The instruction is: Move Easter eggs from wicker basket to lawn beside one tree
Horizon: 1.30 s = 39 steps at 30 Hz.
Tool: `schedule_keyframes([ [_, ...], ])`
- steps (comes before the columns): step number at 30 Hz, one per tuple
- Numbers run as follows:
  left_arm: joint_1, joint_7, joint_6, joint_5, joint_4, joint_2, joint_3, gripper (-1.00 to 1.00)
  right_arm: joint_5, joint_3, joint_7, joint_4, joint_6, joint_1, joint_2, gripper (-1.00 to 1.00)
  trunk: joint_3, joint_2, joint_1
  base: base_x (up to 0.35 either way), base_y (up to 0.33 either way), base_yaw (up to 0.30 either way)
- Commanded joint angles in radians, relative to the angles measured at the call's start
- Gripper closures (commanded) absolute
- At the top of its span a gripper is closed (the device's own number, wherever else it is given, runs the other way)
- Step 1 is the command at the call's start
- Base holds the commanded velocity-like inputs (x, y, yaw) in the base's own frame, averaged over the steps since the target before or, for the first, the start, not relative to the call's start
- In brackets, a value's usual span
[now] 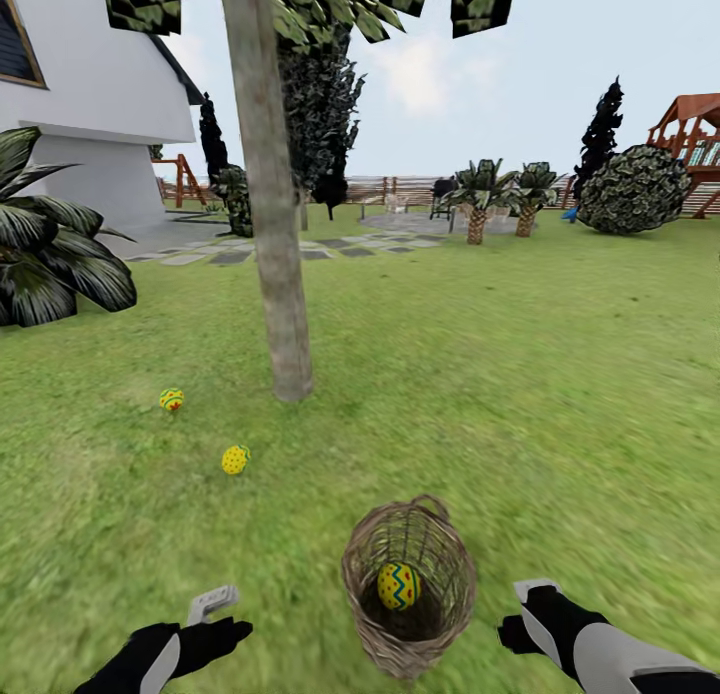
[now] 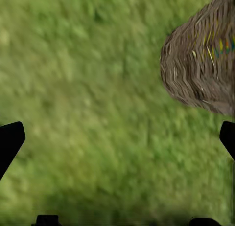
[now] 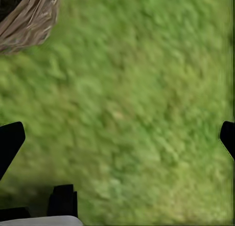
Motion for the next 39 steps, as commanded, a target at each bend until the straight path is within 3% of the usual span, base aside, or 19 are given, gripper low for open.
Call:
schedule_keyframes([
  [1, 0.000, -0.003, 0.001, 0.005, -0.001, -0.001, 0.006, -1.00, 0.003, 0.007, 0.001, -0.002, 0.007, 0.000, 0.000, -1.00, -0.001, -0.001, 0.000, -0.080, -0.332, 0.000],
  [5, 0.000, -0.002, -0.054, 0.005, 0.002, -0.001, 0.006, -1.00, 0.002, 0.007, 0.001, -0.002, 0.006, 0.000, 0.000, -1.00, -0.001, -0.001, 0.000, -0.029, -0.342, 0.000],
  [10, 0.000, -0.002, -0.071, 0.006, 0.016, 0.001, 0.008, -1.00, 0.004, 0.007, 0.007, -0.001, 0.014, 0.000, 0.004, -1.00, -0.001, -0.001, 0.000, -0.003, -0.349, 0.010],
  [14, 0.000, 0.001, -0.072, 0.005, 0.023, -0.002, 0.008, -1.00, 0.005, 0.007, 0.006, -0.001, 0.012, 0.000, 0.015, -1.00, -0.001, -0.001, 0.000, 0.000, -0.350, 0.260],
  [39, 0.000, -0.001, -0.073, 0.005, 0.025, -0.002, 0.008, -1.00, 0.008, 0.009, 0.001, 0.001, 0.010, 0.000, 0.017, -1.00, -0.001, -0.001, 0.000, 0.000, -0.350, 0.298],
])
